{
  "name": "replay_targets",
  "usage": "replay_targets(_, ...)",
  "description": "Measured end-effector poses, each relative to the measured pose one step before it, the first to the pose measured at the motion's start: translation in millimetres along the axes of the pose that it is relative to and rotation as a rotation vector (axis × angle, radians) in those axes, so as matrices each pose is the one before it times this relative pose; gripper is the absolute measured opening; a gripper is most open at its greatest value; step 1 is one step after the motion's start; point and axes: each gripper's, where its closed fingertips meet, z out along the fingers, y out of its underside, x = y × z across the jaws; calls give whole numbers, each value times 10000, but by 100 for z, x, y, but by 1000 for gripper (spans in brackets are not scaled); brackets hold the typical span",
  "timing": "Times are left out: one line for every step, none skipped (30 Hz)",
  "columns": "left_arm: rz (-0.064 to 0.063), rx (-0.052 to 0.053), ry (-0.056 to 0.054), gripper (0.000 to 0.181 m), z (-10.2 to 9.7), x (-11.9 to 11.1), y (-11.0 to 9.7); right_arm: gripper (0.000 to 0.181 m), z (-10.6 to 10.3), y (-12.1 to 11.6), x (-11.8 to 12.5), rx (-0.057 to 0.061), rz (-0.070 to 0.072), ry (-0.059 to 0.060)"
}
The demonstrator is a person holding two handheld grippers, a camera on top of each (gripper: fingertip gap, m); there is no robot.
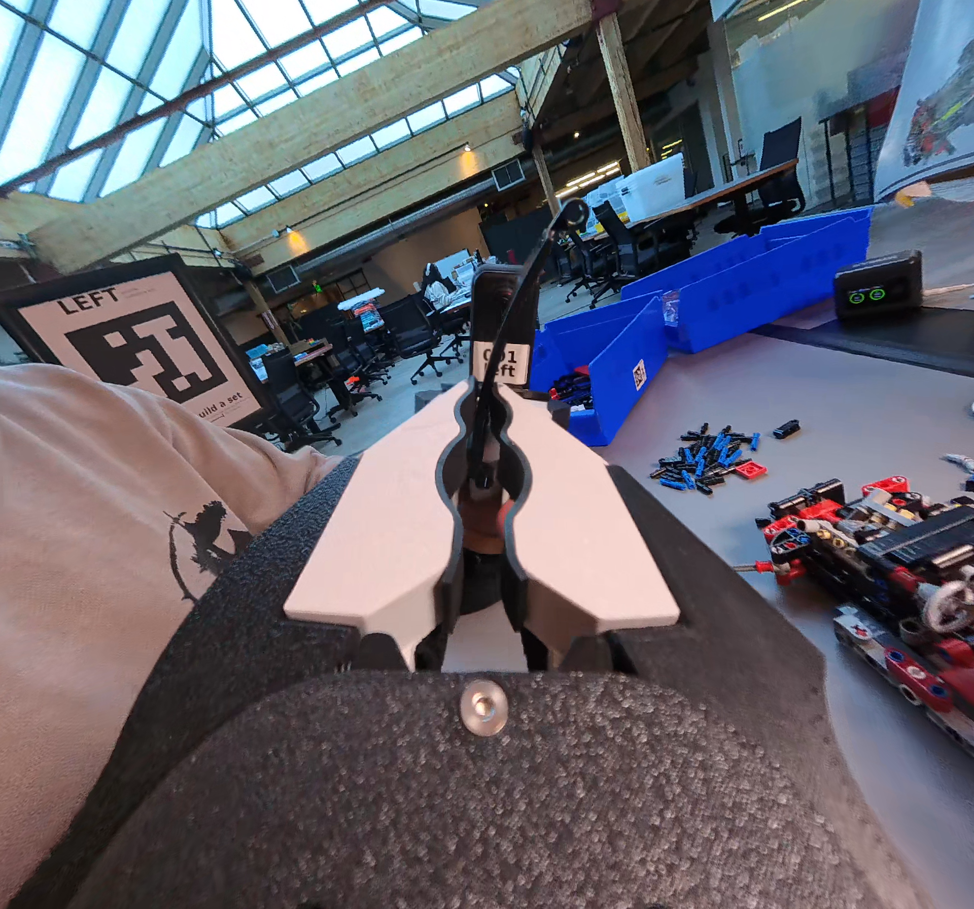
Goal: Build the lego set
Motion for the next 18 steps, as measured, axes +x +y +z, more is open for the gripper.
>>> replay_targets(185,-149,-97,0,-32,-77,174,2,-48,123,113,-78,-82,80)
replay_targets(234,-215,-54,0,23,32,260,4,-52,-15,39,5,99,-30)
replay_targets(299,-307,-20,0,105,107,422,8,-61,-231,19,105,225,-90)
replay_targets(273,-232,-42,0,146,105,388,12,-51,-78,17,-34,139,-88)
replay_targets(78,-124,16,0,136,124,271,12,-13,208,-154,-229,-20,-156)
replay_targets(-13,5,6,0,69,11,98,4,-28,46,-271,-78,-76,-166)
replay_targets(-7,32,-29,0,-46,-119,43,0,9,23,-170,-5,-105,-46)
replay_targets(17,7,-26,0,-86,-129,32,0,-21,35,112,-31,-101,108)
replay_targets(46,56,-32,0,-109,-109,-59,0,-150,-159,110,25,80,6)
replay_targets(39,73,10,0,-85,-28,-109,0,-191,-223,66,37,285,-99)
replay_targets(116,2,13,0,-27,-4,-18,0,-115,-67,33,-46,328,-132)
replay_targets(166,-45,26,0,-10,45,89,0,-76,-77,-33,8,159,-106)
replay_targets(68,-46,81,0,-33,116,156,0,-233,-610,-107,316,101,-89)
replay_targets(-26,3,48,0,-60,83,144,0,-408,-873,18,366,112,-22)
replay_targets(-20,64,-28,0,-46,32,43,1,-196,-30,81,-193,-119,36)
replay_targets(65,-10,-22,0,27,58,118,0,-24,151,-42,-181,-336,67)
replay_targets(21,83,60,0,14,131,-72,0,32,-42,-268,-7,44,-111)
replay_targets(-29,93,124,0,44,193,-145,0,0,-132,-191,61,253,-172)
